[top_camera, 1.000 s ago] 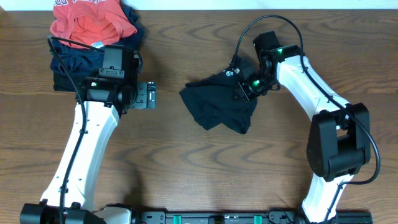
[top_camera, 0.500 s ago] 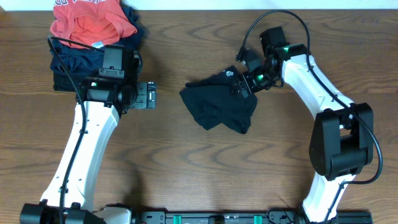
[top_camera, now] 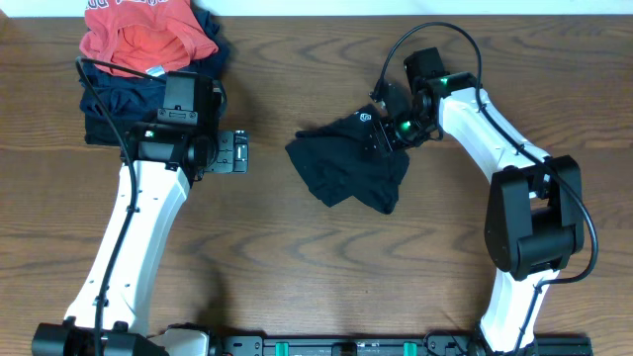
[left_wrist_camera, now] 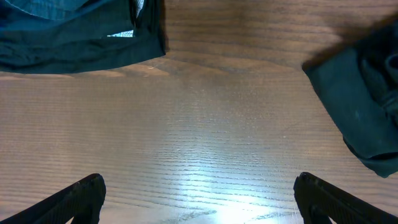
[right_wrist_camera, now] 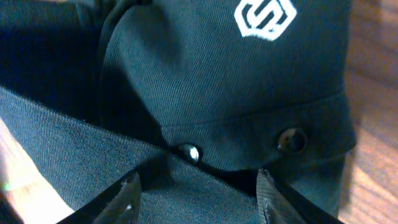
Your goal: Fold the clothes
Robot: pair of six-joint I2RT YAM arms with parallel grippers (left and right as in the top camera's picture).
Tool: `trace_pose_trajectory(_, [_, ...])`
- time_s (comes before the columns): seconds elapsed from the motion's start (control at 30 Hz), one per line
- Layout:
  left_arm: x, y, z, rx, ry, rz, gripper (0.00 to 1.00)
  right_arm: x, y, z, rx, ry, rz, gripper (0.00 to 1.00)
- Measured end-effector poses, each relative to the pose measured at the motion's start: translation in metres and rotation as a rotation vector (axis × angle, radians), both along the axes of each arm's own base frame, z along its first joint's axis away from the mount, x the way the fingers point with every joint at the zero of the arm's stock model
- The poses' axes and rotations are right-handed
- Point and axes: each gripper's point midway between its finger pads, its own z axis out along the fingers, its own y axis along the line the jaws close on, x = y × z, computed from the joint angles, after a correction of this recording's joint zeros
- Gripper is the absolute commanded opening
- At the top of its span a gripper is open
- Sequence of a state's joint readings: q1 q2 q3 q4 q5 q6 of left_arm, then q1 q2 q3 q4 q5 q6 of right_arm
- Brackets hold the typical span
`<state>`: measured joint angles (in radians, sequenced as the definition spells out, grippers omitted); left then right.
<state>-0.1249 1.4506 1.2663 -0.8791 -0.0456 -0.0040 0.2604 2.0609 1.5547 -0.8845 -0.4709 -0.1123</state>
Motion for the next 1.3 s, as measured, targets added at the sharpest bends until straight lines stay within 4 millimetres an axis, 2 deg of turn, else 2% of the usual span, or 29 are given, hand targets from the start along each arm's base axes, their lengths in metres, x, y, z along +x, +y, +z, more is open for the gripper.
trace_pose_trajectory(0.13, [0.0,0.0,0.0,0.0,0.0,0.0,0.98,-0.005,-0.002,-0.001,-0.008,0.012,0.022,0.27])
trace_pose_trajectory(0.23, [0.0,0.0,0.0,0.0,0.0,0.0,0.98,-0.007,-0.002,-0.001,-0.01,0.016,0.03,0.02])
trace_pose_trajectory(0.6, [0.0,0.0,0.0,0.0,0.0,0.0,0.98,-0.02,0.007,0.007,0.028,0.056,0.046,0.01])
trace_pose_trajectory(0.7, [0.0,0.0,0.0,0.0,0.0,0.0,0.98,-0.028,0.023,0.024,0.062,0.033,0.083,0.01])
trace_pose_trajectory(0.83, [0.0,0.0,0.0,0.0,0.0,0.0,0.98,-0.053,0.064,0.053,0.114,-0.013,0.193,0.01])
trace_pose_trajectory(0.9, [0.0,0.0,0.0,0.0,0.0,0.0,0.98,-0.071,0.085,0.06,0.13,-0.013,0.255,0.02])
trace_pose_trajectory(1.0, [0.0,0.0,0.0,0.0,0.0,0.001,0.98,-0.102,0.114,0.061,0.137,0.013,0.348,0.1])
trace_pose_trajectory(1.1, [0.0,0.0,0.0,0.0,0.0,0.0,0.98,-0.123,0.131,0.062,0.141,0.031,0.405,0.36])
trace_pose_trajectory(1.17, [0.0,0.0,0.0,0.0,0.0,0.0,0.98,-0.129,0.136,0.062,0.143,0.033,0.423,0.57])
trace_pose_trajectory(1.3, [0.0,0.0,0.0,0.0,0.0,0.0,0.98,-0.124,0.132,0.062,0.146,0.031,0.41,0.62])
